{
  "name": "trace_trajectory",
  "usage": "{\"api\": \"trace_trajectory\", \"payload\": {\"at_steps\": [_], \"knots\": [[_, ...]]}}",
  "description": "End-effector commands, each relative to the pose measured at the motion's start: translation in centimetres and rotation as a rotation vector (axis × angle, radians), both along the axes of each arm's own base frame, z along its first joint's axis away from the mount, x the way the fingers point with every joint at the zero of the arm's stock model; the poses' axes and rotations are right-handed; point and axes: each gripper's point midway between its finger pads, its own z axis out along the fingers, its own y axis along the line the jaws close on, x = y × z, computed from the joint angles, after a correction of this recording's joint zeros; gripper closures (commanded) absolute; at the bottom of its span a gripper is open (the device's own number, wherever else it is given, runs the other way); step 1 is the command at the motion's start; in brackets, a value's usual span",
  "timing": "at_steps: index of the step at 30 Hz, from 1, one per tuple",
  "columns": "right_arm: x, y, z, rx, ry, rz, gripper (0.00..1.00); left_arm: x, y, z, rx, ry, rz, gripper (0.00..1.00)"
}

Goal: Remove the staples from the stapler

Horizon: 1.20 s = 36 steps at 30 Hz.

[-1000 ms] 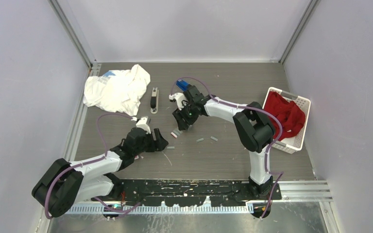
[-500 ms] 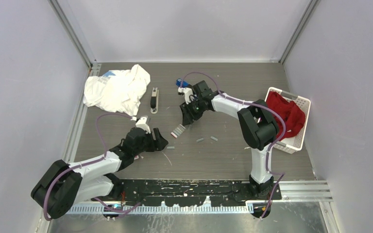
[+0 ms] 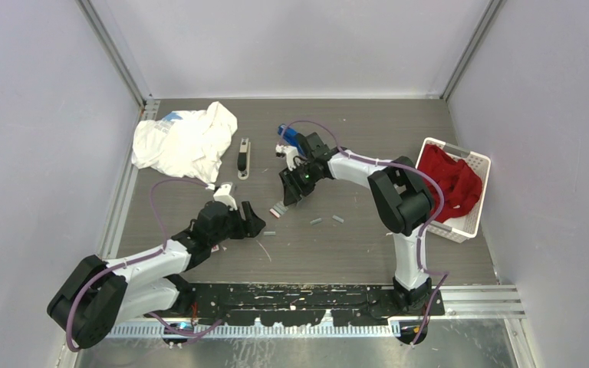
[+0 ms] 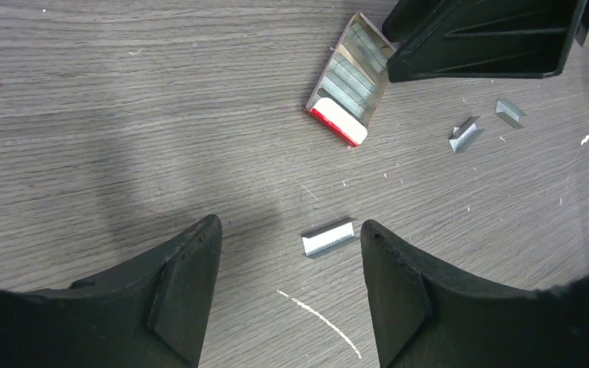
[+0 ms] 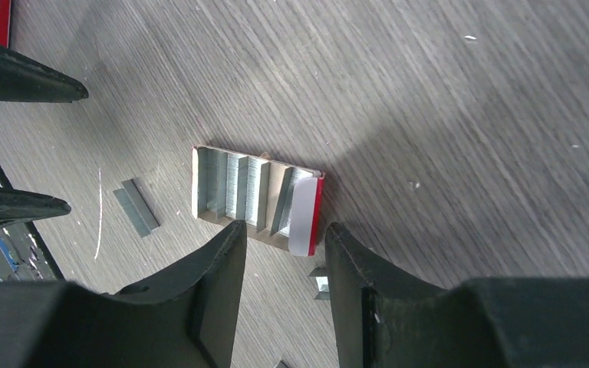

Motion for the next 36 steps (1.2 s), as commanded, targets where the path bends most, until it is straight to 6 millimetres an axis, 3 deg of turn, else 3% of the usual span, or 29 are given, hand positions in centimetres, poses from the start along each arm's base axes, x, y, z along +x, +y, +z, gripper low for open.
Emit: {"api": "trace_trajectory", "payload": {"at_steps": [1, 17, 25, 36], "knots": [[-0.1, 1.4, 1.0, 0.038, -0.011, 0.038, 0.53, 1.3, -0.4, 2.2, -0.032, -0.074, 0.010, 0.33], [-0.8, 2.4, 2.0, 0.042, -0.030, 0.062, 0.61, 1.2, 0.4, 2.7, -0.018, -0.095, 0.036, 0.33], [0.6, 2.7, 2.6, 0.022, -0.088, 0.023, 0.50, 1.2, 0.4, 2.6, -0.015, -0.094, 0.037, 0.33], [1.3, 3.2, 2.2, -0.039, -0.143, 0.020, 0.48, 1.2, 0.8, 2.5, -0.001, -0.098, 0.046, 0.33]]}}
